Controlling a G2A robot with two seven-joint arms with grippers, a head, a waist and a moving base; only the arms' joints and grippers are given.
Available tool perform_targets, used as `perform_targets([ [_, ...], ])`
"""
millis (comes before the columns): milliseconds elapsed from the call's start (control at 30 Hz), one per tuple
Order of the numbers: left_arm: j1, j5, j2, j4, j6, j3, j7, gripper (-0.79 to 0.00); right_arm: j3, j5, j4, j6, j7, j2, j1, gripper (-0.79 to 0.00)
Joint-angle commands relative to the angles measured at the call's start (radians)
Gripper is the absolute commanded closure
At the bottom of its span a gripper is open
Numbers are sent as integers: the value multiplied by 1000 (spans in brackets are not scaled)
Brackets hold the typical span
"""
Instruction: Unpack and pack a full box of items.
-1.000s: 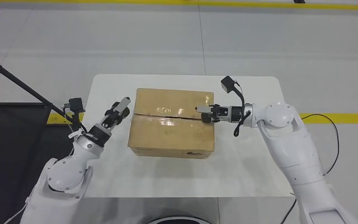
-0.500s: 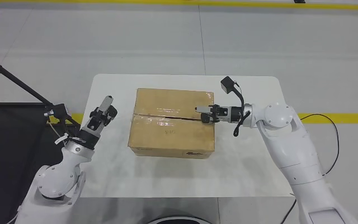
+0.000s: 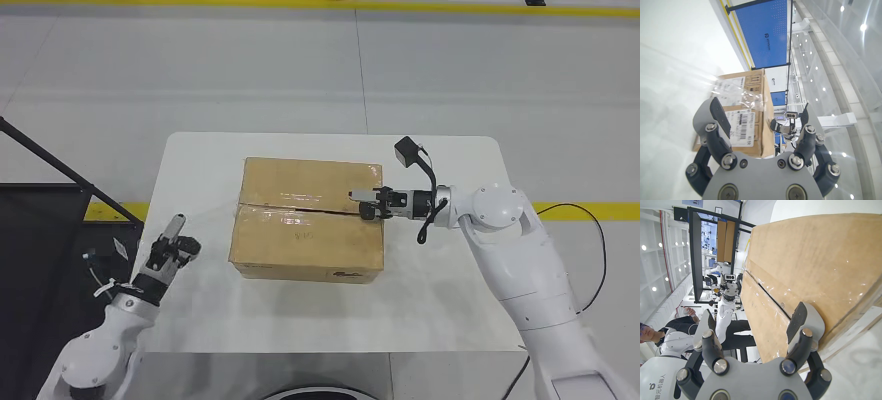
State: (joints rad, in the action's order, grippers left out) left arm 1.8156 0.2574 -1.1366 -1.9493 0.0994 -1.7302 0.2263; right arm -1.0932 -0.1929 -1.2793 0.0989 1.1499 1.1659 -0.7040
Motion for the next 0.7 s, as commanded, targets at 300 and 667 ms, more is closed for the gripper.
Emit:
perform_targets([
  [300, -181, 16, -15, 232, -47, 108, -50, -785, 0, 0, 0, 0, 0, 0, 0, -785],
  [667, -350, 162, -50, 433, 109, 202, -144, -785, 0, 0, 0, 0, 0, 0, 0, -785],
])
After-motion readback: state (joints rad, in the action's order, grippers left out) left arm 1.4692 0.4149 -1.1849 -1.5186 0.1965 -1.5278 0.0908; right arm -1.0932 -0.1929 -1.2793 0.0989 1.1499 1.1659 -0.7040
